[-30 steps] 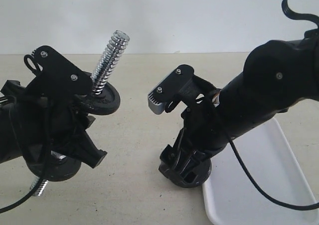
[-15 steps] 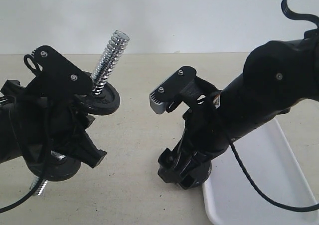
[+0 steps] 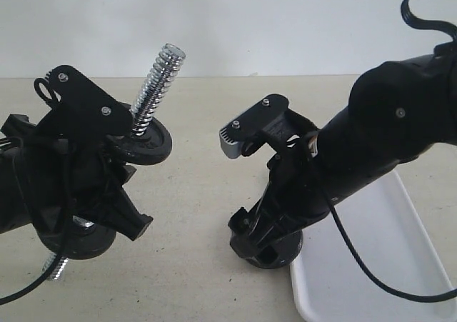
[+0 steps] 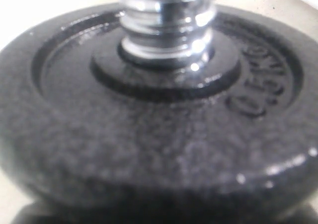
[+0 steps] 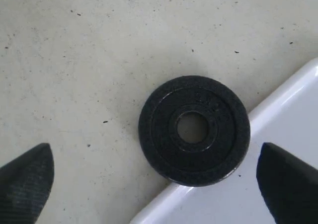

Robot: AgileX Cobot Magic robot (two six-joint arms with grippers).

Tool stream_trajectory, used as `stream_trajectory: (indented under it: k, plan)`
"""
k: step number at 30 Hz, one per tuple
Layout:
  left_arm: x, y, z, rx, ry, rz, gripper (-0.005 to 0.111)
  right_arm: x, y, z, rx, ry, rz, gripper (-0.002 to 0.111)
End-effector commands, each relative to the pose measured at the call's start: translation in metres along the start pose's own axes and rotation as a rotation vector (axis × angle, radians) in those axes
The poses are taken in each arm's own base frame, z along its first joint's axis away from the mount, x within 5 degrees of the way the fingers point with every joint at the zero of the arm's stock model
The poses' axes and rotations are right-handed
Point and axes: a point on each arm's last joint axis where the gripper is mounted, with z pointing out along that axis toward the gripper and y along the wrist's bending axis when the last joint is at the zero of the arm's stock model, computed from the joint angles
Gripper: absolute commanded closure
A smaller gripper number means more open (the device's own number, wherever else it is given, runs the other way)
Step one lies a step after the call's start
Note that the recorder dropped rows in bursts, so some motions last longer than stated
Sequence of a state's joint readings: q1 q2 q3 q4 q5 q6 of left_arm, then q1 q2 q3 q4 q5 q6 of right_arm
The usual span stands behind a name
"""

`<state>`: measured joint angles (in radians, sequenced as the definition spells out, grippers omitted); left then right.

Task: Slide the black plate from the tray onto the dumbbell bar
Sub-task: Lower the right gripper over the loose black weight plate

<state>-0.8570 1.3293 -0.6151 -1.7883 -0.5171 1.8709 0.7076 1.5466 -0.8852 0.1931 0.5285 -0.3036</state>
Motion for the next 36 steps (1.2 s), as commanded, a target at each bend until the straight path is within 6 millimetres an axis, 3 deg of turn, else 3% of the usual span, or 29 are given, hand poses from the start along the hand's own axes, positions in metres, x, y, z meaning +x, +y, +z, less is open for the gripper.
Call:
stream_trajectory:
  k: [1, 9, 20, 36]
  plan:
    - [-0.017, 0.014, -0.013, -0.074, -0.076, 0.007, 0.102, -0.002, -0.003, -0.002, 0.025, 0.013, 0.020, 0.003]
    - [-0.017, 0.014, -0.013, -0.070, -0.077, 0.007, 0.102, -0.021, -0.004, -0.007, 0.011, 0.060, 0.056, 0.003]
    - [-0.017, 0.014, -0.013, -0.070, -0.077, 0.007, 0.102, -0.023, -0.011, 0.044, -0.003, 0.321, 0.052, 0.003]
    - [-0.017, 0.014, -0.013, -0.070, -0.077, 0.007, 0.102, -0.026, -0.018, 0.051, 0.059, 0.272, 0.005, 0.003]
